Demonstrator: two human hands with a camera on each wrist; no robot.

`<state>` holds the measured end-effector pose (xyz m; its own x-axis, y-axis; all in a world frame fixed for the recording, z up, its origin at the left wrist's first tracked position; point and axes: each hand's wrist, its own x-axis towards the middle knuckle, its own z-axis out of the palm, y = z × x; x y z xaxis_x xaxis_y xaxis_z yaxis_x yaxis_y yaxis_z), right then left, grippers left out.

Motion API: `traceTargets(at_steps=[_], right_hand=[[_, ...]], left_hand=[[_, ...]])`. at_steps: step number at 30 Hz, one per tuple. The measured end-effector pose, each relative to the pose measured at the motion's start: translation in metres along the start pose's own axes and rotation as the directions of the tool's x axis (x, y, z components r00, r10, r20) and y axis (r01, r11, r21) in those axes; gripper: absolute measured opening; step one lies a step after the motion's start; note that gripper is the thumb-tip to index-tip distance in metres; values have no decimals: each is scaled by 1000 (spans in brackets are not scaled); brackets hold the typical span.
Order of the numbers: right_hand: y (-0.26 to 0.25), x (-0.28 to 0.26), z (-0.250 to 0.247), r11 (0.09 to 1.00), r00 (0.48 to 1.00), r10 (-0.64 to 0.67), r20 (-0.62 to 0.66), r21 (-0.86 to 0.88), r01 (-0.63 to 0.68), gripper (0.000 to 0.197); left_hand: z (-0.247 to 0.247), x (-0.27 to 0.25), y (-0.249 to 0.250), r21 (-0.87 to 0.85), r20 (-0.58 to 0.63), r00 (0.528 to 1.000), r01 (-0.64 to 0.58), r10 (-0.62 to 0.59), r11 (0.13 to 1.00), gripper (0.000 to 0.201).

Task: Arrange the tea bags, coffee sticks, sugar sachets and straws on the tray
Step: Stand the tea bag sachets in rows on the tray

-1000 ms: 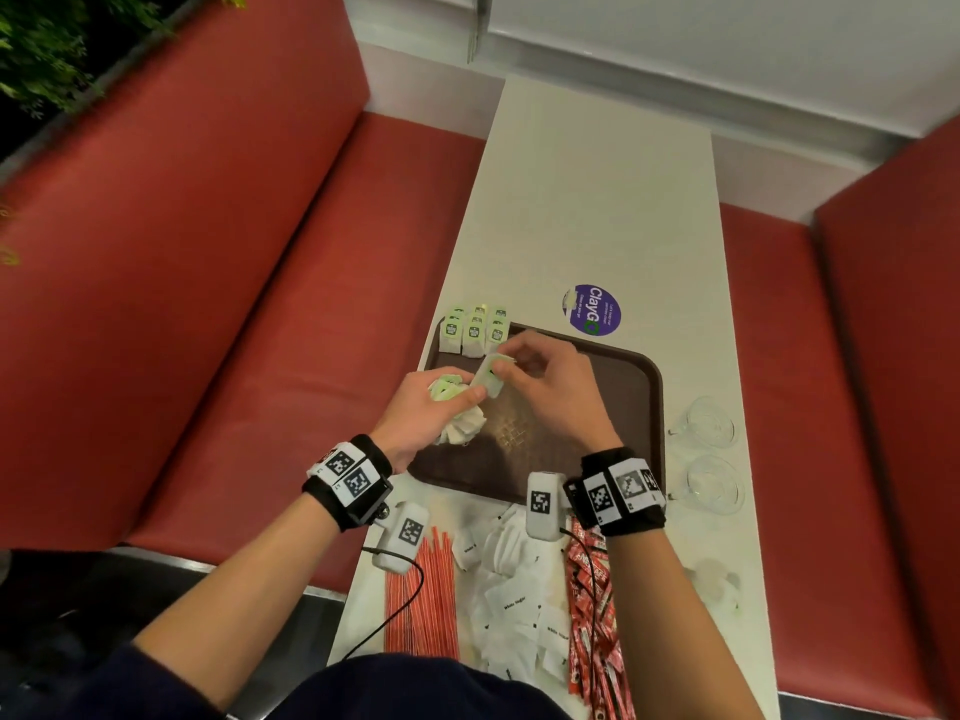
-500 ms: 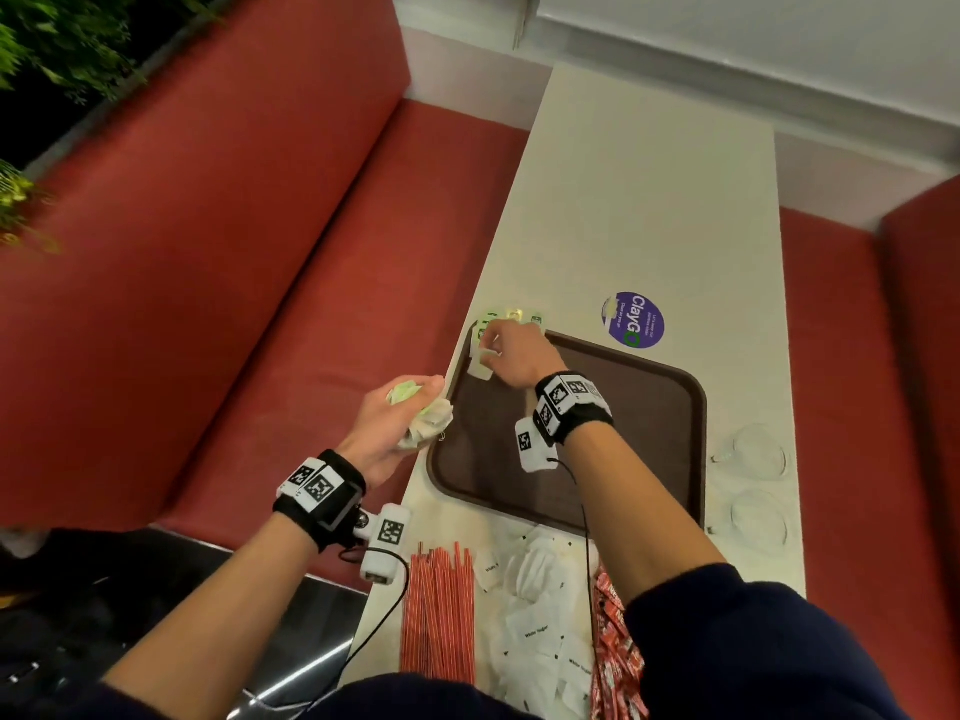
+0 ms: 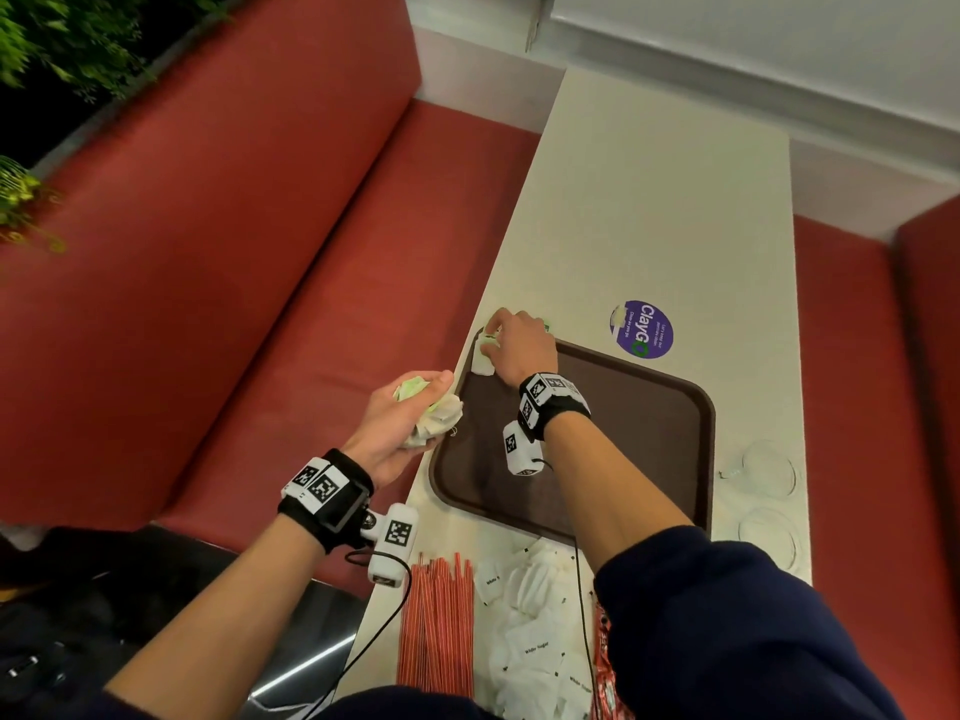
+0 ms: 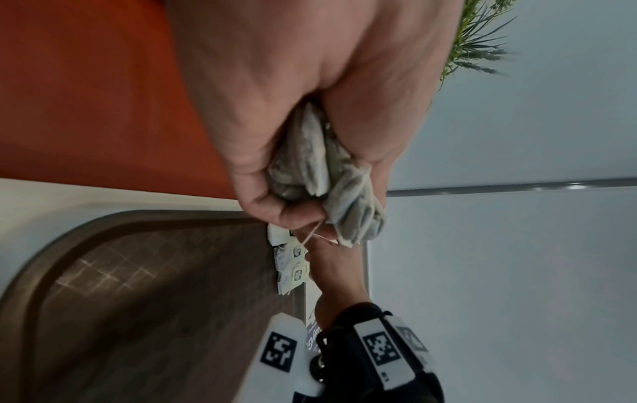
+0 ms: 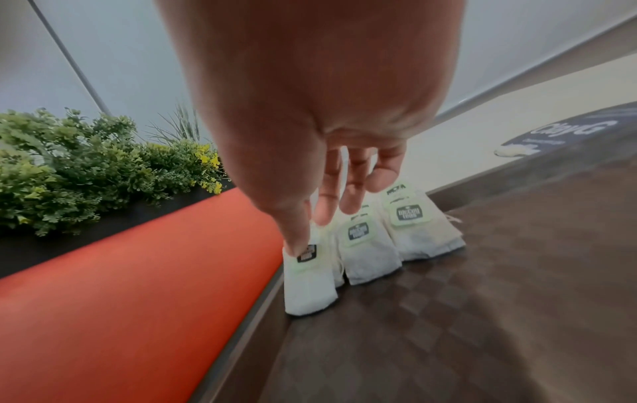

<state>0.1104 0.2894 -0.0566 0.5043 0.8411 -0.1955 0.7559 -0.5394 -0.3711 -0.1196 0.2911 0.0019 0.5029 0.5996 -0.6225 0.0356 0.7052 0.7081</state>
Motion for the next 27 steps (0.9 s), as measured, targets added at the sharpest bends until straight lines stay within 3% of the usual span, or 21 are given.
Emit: traceTargets(at_steps=[5, 9, 14, 17, 19, 22, 24, 27], right_hand=[[3, -19, 8, 999, 983, -51, -175, 1, 52, 24], [2, -31, 22, 994, 983, -103, -150, -51, 97, 28], [-1, -40, 29, 999, 993, -33, -111, -20, 30, 32], [-8, -46, 16, 988, 989, 15, -149, 156, 9, 28], [-18, -59, -4, 915, 981, 72, -177, 403, 6, 17], [-38, -100, -42, 729, 995, 90, -30, 683, -46, 22], [-42, -132, -57, 629, 995, 25, 99, 772, -92, 20], [-37, -167, -57, 553, 986, 2, 165, 821, -138, 22]], left_hand=[[-1, 0, 0, -17, 5, 1000, -4, 4, 1000, 36], [2, -1, 1, -28, 9, 1000, 6, -5, 1000, 36], [4, -3, 4, -27, 13, 1000, -5, 5, 1000, 40], [6, -5, 6, -33, 12, 1000, -20, 20, 999, 40], [7, -6, 6, -28, -8, 999, -42, 41, 999, 37], [11, -8, 2, -35, -22, 994, -105, 104, 994, 32], [15, -11, -1, -42, -15, 991, -134, 133, 990, 30], [24, -17, -5, -54, 23, 991, -132, 133, 990, 30]])
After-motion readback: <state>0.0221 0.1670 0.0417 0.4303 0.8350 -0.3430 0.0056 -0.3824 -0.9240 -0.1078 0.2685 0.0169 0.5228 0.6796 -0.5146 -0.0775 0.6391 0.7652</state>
